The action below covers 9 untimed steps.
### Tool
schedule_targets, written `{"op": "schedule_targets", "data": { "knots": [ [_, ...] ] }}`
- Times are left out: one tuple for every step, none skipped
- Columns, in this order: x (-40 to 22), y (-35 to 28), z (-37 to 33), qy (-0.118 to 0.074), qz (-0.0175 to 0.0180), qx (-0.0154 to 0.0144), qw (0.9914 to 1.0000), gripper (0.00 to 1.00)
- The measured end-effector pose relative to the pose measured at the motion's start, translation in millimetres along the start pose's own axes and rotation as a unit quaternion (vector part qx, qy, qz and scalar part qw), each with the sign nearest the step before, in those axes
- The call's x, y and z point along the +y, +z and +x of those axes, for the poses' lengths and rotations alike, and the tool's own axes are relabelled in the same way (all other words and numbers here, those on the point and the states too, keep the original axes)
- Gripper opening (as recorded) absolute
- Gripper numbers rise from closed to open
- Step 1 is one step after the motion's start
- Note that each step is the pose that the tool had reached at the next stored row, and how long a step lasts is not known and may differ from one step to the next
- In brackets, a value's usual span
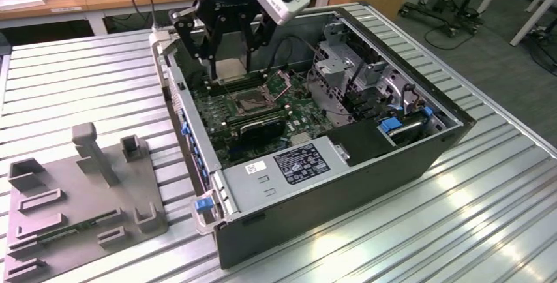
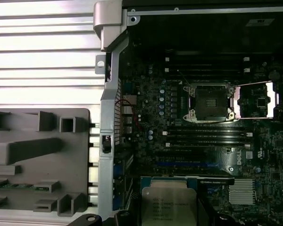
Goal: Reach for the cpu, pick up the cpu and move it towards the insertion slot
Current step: 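Pick up the cpu and move it towards the insertion slot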
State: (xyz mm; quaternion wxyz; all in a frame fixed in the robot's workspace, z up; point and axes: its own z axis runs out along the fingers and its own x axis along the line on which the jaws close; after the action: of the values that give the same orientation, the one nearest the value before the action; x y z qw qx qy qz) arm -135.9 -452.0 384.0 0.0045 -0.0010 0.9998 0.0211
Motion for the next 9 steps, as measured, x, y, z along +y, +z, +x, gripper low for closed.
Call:
{"op": "schedule_targets", "data": {
  "knots": [
    [0.0,0.0,-2.3,0.000,0.0000,0.0000,1.00000,0.55],
    [0.0,0.1,-5.0,0.000,0.0000,0.0000,1.00000,0.55],
    [0.0,0.2,-7.3,0.000,0.0000,0.0000,1.00000,0.55],
    [0.0,0.2,-9.5,0.000,0.0000,0.0000,1.00000,0.55],
    [0.0,0.3,-12.1,0.000,0.0000,0.0000,1.00000,0.55],
    [0.0,0.3,-14.8,0.000,0.0000,0.0000,1.00000,0.55],
    [0.0,0.4,-17.2,0.000,0.0000,0.0000,1.00000,0.55],
    [0.0,0.4,-19.4,0.000,0.0000,0.0000,1.00000,0.55],
    [0.0,0.5,-21.6,0.000,0.0000,0.0000,1.00000,0.55]
  ]
}}
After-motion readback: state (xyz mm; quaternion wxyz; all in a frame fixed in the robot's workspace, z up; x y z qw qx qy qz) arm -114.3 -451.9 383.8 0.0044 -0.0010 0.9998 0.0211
